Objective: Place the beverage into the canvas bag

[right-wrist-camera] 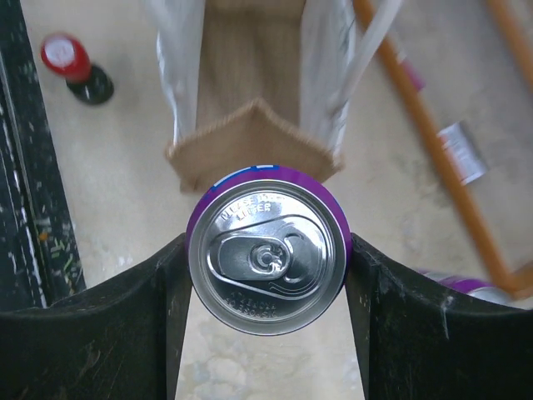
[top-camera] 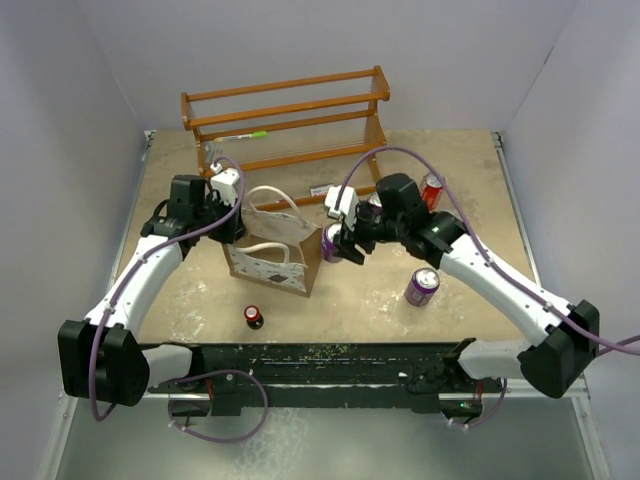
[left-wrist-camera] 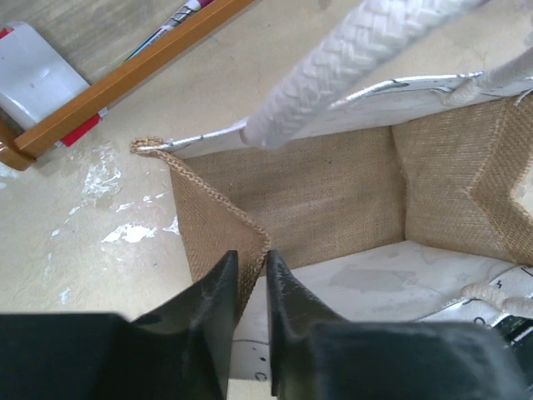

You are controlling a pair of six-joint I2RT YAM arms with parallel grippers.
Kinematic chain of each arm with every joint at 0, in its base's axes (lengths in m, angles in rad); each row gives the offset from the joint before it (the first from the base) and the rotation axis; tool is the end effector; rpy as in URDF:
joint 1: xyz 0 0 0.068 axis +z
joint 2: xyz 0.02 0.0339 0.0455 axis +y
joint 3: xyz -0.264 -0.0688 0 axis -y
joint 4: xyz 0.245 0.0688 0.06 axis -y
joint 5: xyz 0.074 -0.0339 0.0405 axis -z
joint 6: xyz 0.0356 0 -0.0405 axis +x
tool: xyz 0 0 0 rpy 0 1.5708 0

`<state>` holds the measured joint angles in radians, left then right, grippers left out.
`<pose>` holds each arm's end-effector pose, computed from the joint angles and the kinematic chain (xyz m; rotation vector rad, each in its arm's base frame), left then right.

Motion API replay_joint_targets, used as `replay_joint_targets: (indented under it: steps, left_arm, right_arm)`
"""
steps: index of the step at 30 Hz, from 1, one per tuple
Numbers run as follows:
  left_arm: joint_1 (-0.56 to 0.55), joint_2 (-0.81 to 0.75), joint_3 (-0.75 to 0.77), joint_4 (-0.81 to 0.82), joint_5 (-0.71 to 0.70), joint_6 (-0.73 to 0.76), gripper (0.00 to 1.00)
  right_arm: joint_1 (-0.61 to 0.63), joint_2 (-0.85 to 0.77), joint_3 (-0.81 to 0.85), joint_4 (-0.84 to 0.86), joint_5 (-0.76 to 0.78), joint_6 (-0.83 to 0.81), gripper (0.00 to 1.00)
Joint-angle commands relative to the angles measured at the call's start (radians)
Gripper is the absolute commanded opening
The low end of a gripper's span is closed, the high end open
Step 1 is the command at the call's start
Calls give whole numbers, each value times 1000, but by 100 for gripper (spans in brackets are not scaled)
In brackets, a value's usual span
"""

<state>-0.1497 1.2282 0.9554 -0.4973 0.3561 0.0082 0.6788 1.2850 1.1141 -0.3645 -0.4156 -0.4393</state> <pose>0.2557 -0.0511 0.2792 0.3598 2.3030 -0.4867 0.2158 0.1926 0.3299 -1.3235 1.6415 0.5807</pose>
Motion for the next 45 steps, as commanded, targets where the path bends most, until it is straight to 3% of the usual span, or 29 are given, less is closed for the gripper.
replay_joint_targets:
  steps: [1, 4, 9, 19, 34, 39, 45]
  left_arm:
    - [6, -14, 49, 6, 105, 29, 15]
    - [6, -12, 33, 29, 198, 10, 11]
    - [4, -21, -15, 91, 316, -29, 15]
    - [4, -40, -73, 135, 362, -19, 19]
    - [4, -113, -104, 149, 173, 17, 49]
    - [4, -96, -101, 142, 152, 28, 49]
    - [4, -108, -113, 144, 117, 48, 37]
  right_arm:
    - [4, -55, 191, -12, -68, -20, 0]
    - [5, -43, 275, -22, -93, -19, 0]
    - [5, 21, 376, -25, -164, 9, 0]
    - [45, 141, 430, 69, -215, 51, 0]
    - [100, 229, 381, 211, -159, 84, 0]
    - [126, 269, 390, 227, -107, 91, 0]
    - [147, 320, 405, 250, -48, 105, 0]
